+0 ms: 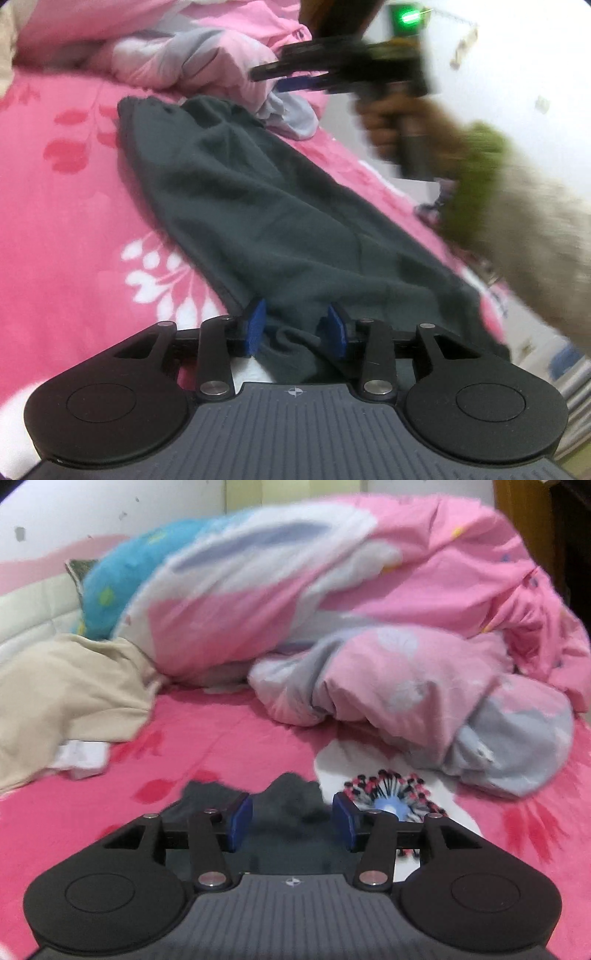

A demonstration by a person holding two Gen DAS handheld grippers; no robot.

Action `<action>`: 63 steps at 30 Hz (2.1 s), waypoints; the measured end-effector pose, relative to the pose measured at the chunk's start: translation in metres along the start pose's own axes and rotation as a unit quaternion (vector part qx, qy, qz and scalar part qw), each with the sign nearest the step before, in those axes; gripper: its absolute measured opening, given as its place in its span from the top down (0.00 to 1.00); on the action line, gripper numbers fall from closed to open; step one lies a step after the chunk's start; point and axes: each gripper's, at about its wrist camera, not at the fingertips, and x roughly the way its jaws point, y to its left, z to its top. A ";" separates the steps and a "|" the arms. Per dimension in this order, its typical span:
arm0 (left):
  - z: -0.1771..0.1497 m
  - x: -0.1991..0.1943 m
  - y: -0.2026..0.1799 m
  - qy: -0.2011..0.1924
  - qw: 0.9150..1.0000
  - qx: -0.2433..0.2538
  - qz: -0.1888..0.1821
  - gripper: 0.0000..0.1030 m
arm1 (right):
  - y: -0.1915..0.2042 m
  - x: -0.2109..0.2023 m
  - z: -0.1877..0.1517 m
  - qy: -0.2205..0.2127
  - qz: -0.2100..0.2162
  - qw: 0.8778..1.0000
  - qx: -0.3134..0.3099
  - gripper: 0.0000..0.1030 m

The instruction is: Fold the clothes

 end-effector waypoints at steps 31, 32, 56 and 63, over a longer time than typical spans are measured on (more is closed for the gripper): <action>-0.006 -0.014 0.006 -0.019 0.998 -0.032 -0.043 0.64 | -0.046 0.036 -0.007 -0.050 0.021 0.990 0.130 0.55; -0.007 -0.014 0.006 -0.019 0.998 -0.032 -0.043 0.64 | -0.049 0.017 -0.006 -0.057 0.021 0.987 0.147 0.55; -0.030 -0.075 -0.046 -0.049 0.996 -0.061 0.046 0.59 | -0.097 -0.390 -0.273 -0.086 -0.030 0.863 0.497 0.35; -0.052 -0.073 -0.081 -0.031 0.996 -0.068 0.046 0.58 | -0.093 -0.376 -0.313 -0.077 0.014 0.849 0.523 0.35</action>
